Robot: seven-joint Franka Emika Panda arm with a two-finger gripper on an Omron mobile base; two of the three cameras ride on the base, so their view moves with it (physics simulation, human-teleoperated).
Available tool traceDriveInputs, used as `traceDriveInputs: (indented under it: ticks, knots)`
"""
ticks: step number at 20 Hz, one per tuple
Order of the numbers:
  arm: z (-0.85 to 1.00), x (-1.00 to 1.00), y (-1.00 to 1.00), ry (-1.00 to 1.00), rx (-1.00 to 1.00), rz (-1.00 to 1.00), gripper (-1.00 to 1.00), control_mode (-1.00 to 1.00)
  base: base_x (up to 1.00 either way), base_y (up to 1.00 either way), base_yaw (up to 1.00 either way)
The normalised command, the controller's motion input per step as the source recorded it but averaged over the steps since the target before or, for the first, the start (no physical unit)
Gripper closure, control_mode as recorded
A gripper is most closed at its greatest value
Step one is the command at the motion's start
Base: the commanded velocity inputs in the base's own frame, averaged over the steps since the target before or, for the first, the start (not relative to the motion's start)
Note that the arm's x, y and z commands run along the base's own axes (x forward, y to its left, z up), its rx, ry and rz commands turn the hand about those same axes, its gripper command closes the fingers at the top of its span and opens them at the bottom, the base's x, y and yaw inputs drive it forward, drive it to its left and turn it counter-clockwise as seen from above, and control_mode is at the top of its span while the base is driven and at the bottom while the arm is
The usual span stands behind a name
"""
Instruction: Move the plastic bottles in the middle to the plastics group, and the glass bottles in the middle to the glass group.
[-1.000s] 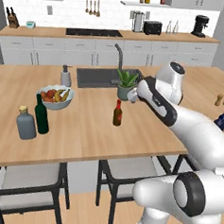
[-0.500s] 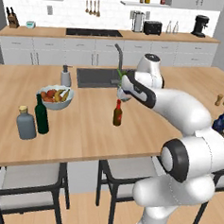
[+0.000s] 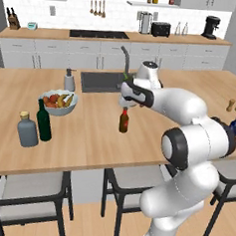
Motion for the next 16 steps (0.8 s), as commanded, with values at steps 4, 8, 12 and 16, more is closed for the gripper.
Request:
traceDriveInputs:
  ticks: [4, 8, 12, 16]
  knots:
    - [-0.27, 0.24, 0.03, -0.09, 0.00, 0.00, -1.00, -1.00, 0.00, 0.00, 0.00]
    - [-0.31, 0.35, 0.10, -0.04, 0.00, 0.00, -1.00, -1.00, 0.00, 0.00, 0.00]
    - [-0.21, 0.38, 0.01, -0.02, -0.01, 0.00, -1.00, -1.00, 0.00, 0.00, 0.00]
    - [-0.03, 0.43, 0.00, 0.00, -0.04, 0.00, -1.00, -1.00, 0.00, 0.00, 0.00]
